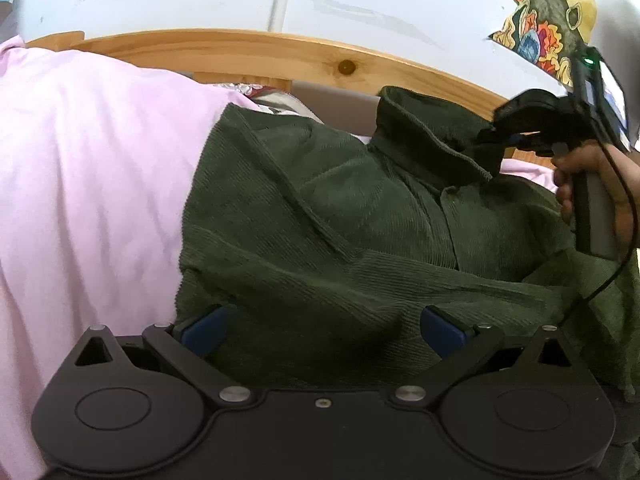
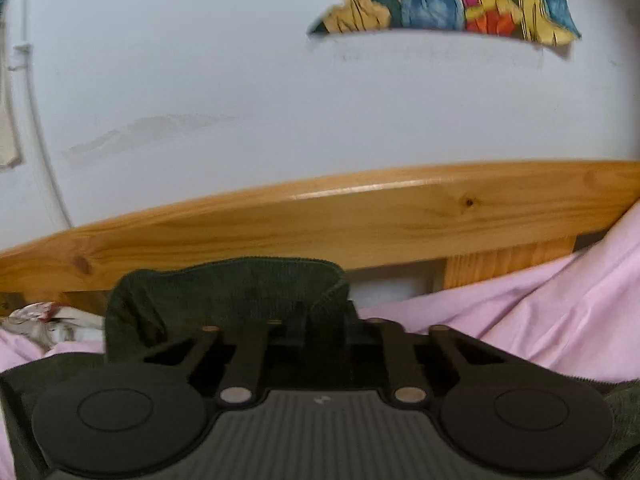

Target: Fold large clothes

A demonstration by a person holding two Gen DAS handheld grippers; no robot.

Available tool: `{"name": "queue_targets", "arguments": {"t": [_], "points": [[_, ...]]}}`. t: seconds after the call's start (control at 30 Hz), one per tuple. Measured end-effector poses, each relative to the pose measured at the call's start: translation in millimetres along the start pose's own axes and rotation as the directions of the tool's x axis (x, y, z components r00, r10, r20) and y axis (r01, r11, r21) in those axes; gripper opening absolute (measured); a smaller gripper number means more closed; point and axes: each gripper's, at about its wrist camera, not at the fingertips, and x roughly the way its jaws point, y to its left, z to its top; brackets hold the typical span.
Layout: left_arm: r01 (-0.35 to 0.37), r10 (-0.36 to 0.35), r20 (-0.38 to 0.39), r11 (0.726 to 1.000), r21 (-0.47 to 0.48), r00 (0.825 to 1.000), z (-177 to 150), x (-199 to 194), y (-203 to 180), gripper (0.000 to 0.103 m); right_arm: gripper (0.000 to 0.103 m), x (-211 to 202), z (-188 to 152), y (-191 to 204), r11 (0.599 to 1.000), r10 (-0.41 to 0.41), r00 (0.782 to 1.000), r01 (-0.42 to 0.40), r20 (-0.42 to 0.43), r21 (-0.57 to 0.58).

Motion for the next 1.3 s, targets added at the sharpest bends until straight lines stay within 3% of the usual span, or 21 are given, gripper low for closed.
{"name": "queue_targets", "arguments": {"t": [0.2,0.37,0.5,0.6,0.77,0.93,1.0,1.07,1.2,1.27,1.3], "points": [[0.011,-0.008,0.043,0.997,-0.082,0.999,6.8,-16.7,9.9,0.102,0.009,-73.4,-21.4,5.5,0.978,0.088,0.987,-0.060,0.133,-0.198],[0.070,-0.048,0.120,0.979,-0.192,0.992,7.4,-43.5,25.1,0.102,0.009,-162.3,-84.1,12.6,0.885,0.194,0.943,-0.048,0.272,-0.464],[0.107,-0.071,0.177,0.973,-0.204,0.982,2.2,-70.9,32.5,0.102,0.009,-206.7,-151.0,15.9,0.775,0.219,0.917,0.044,0.333,-0.630],[0.124,-0.086,0.206,0.976,-0.179,0.975,-3.0,-87.8,34.3,0.102,0.010,-224.6,-188.6,15.3,0.711,0.217,0.927,0.064,0.306,-0.700],[0.139,-0.096,0.213,0.970,-0.199,0.972,-5.3,-104.1,38.1,0.102,0.010,-219.7,-239.1,6.2,0.599,0.169,0.958,0.086,0.230,-0.796],[0.171,-0.108,0.256,0.955,-0.242,0.961,4.8,-111.3,37.7,0.102,0.012,-215.2,-278.8,9.1,0.424,0.153,0.961,0.146,0.229,-0.894],[0.190,-0.121,0.280,0.954,-0.234,0.952,12.0,-110.9,31.2,0.102,0.013,-215.9,-291.5,10.7,0.382,0.151,0.960,0.162,0.235,-0.910],[0.183,-0.128,0.255,0.961,-0.207,0.959,22.7,-100.9,18.6,0.102,0.017,-216.5,-299.2,12.6,0.347,0.154,0.962,0.160,0.225,-0.924],[0.151,-0.122,0.156,0.970,-0.191,0.980,31.9,-60.1,-1.3,0.097,0.042,-226.8,-299.0,7.6,0.377,0.144,0.970,0.130,0.197,-0.917],[0.134,-0.119,0.081,0.965,-0.224,0.990,32.2,-37.1,-4.3,0.080,0.047,-234.3,-287.8,1.4,0.442,0.123,0.975,0.115,0.187,-0.890],[0.131,-0.123,0.047,0.958,-0.255,0.991,30.5,-26.4,-3.5,0.075,0.056,-237.3,-279.2,-2.3,0.481,0.107,0.978,0.108,0.181,-0.870]]}}
